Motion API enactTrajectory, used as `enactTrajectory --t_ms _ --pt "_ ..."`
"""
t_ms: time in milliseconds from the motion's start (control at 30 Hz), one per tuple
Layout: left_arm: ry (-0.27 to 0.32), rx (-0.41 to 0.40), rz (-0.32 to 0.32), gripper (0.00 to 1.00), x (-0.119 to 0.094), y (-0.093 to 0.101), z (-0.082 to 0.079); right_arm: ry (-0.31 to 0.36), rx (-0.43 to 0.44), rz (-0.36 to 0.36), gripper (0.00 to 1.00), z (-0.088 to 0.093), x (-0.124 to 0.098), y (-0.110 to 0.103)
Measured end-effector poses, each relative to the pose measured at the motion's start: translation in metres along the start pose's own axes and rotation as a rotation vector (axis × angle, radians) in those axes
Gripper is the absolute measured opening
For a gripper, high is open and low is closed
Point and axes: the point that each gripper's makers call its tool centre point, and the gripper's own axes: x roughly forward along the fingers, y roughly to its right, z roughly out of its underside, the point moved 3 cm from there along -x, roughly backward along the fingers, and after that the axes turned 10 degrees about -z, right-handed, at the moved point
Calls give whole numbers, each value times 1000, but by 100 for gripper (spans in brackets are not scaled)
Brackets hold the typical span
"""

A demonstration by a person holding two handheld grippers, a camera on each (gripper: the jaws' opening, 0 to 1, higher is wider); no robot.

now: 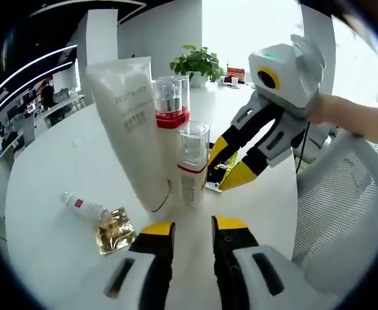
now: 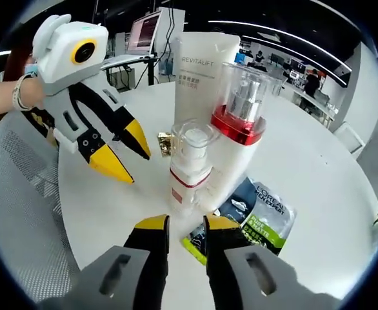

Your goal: Arrange the skincare products in the storage area until every visible bottle or jar stands upright without overlapping.

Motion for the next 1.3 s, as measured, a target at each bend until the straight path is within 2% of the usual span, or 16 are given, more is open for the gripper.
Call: enactTrajectory --t_ms 67,200,433,667,800,1067,1300 --pt "2 2 -3 26 -3 -3 1 8 7 2 27 -2 -3 -1" --pt "9 -23 -11 30 -11 -4 0 82 110 -27 34 -11 -9 -9" --pt "7 -82 -5 45 -27 -6 -1 73 83 12 45 -18 -19 -12" --pt "33 -120 -40 60 -46 -14 -5 62 109 -3 58 -22 -27 -23" --pt "41 -122 -58 64 -57 -16 -9 64 103 21 65 -29 -33 -27" --pt "26 -100 -50 79 -76 -12 -12 61 87 94 82 -39 -48 -28" --pt "64 -123 -45 89 -88 -11 -15 57 77 108 89 -39 -53 -32"
